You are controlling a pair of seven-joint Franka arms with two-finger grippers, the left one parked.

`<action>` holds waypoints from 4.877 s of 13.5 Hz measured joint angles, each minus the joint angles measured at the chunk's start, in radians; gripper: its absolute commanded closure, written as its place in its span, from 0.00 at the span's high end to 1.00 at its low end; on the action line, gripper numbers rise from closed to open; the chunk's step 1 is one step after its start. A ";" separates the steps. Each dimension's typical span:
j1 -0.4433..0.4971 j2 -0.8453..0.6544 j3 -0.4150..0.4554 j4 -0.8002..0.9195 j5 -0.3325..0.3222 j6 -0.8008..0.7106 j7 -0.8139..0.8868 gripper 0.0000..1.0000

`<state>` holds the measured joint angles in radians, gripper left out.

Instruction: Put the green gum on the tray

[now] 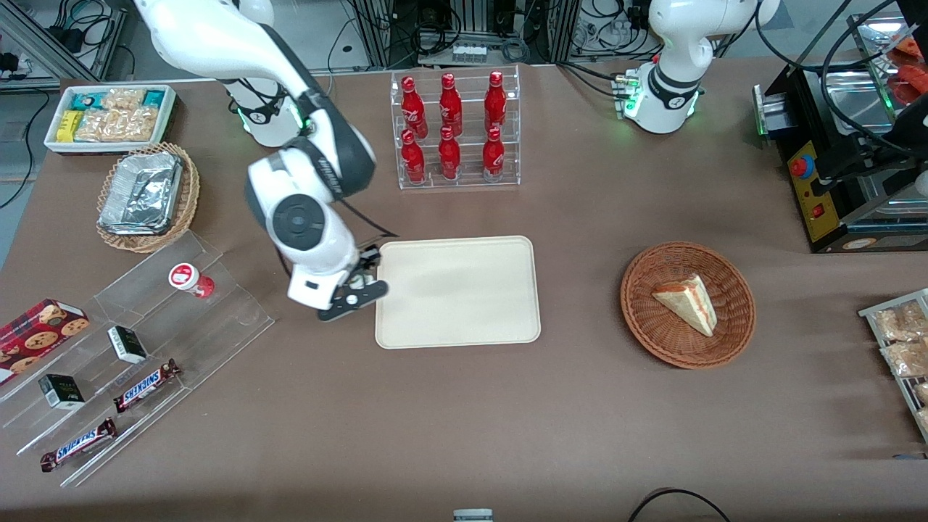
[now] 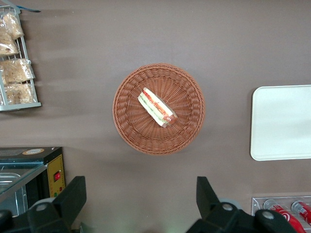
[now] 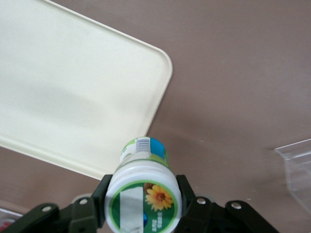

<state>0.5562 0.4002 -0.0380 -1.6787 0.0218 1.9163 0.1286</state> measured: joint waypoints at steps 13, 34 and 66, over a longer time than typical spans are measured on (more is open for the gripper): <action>0.183 0.264 -0.001 0.176 0.046 0.207 0.403 0.00; 0.230 0.362 -0.009 0.228 0.025 0.255 0.473 1.00; 0.028 -0.058 -0.025 0.252 0.016 -0.287 0.139 1.00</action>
<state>0.5840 0.3427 -0.0630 -1.4263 0.0375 1.6292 0.2677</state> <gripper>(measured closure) 0.000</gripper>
